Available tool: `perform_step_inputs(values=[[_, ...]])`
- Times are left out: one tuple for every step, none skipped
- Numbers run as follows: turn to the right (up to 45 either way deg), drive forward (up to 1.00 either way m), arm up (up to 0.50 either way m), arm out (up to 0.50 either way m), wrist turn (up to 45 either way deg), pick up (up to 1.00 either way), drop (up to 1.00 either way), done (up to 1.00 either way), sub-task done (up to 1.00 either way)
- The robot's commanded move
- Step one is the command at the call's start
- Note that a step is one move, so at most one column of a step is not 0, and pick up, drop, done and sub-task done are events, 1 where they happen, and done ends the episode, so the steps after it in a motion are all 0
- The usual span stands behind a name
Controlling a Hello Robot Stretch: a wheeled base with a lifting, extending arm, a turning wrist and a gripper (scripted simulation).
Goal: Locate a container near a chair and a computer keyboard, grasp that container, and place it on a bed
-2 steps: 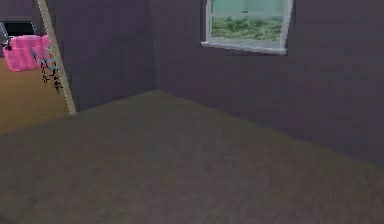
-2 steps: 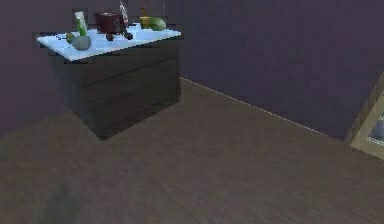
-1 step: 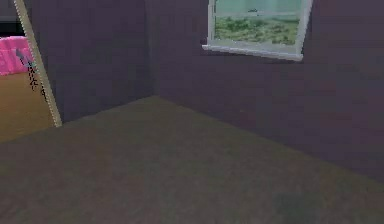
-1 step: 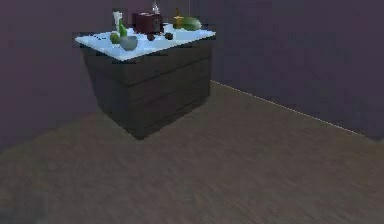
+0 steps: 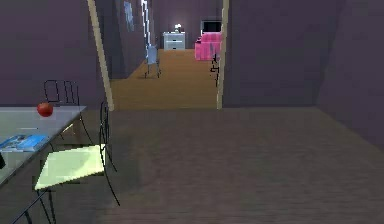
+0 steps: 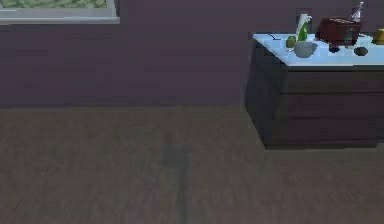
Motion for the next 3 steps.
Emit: perform_step_inputs(values=[[0.0,1.00,0.00,0.00,0.0,0.00,0.00,0.00,0.00],[0.0,1.00,0.00,0.00,0.0,0.00,0.00,0.00,0.00],[0.0,1.00,0.00,0.00,0.0,0.00,0.00,0.00,0.00]])
